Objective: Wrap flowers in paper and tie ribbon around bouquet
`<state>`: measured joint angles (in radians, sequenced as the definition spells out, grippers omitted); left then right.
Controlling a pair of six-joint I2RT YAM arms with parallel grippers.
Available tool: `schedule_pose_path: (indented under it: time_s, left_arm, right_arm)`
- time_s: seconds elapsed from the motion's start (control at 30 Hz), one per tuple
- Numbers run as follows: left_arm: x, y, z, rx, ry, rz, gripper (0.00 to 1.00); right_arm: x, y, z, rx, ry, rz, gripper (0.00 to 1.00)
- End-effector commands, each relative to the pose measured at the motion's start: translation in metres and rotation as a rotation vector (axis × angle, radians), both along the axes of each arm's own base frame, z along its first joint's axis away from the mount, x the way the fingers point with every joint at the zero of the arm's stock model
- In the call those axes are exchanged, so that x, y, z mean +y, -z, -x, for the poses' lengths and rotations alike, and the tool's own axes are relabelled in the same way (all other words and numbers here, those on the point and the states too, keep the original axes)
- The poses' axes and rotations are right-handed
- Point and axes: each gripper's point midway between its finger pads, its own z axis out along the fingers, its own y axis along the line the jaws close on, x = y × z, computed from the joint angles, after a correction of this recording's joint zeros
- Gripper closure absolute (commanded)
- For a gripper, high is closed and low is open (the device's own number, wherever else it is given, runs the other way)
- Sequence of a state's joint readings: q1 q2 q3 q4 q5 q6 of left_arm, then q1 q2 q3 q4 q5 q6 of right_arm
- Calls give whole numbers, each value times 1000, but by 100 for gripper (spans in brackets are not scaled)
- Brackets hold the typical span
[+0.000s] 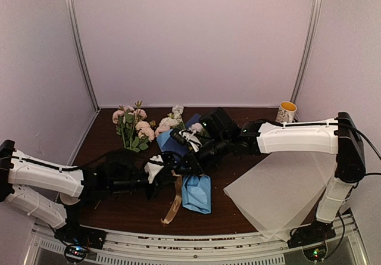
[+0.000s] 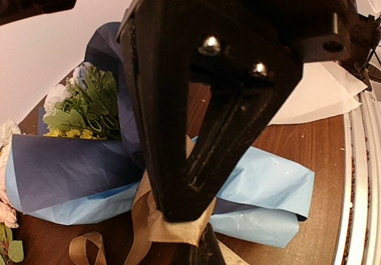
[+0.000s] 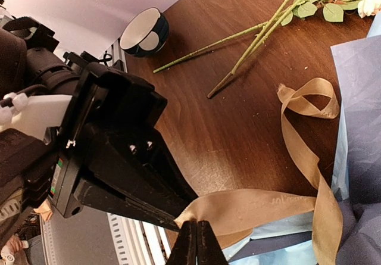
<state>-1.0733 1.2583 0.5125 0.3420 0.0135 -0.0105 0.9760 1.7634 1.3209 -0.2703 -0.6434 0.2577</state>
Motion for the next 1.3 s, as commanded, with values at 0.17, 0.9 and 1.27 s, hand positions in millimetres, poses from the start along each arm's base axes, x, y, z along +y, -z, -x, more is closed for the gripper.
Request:
schedule_pose_path:
  time_s: [0.17,0.9,1.27]
  left_arm:
    - [9,-14,-9,77,-96,36,44]
    - [87,83,-118,505,-562,-134,44]
    - [92,121,-105,579,-546,-220,100]
  right_arm:
    - [-10,-2,-14,-50,66,21,100]
    - [-15,5,-21,-42,98,37,100]
    - [-16,3,-25,-49,115,40,100]
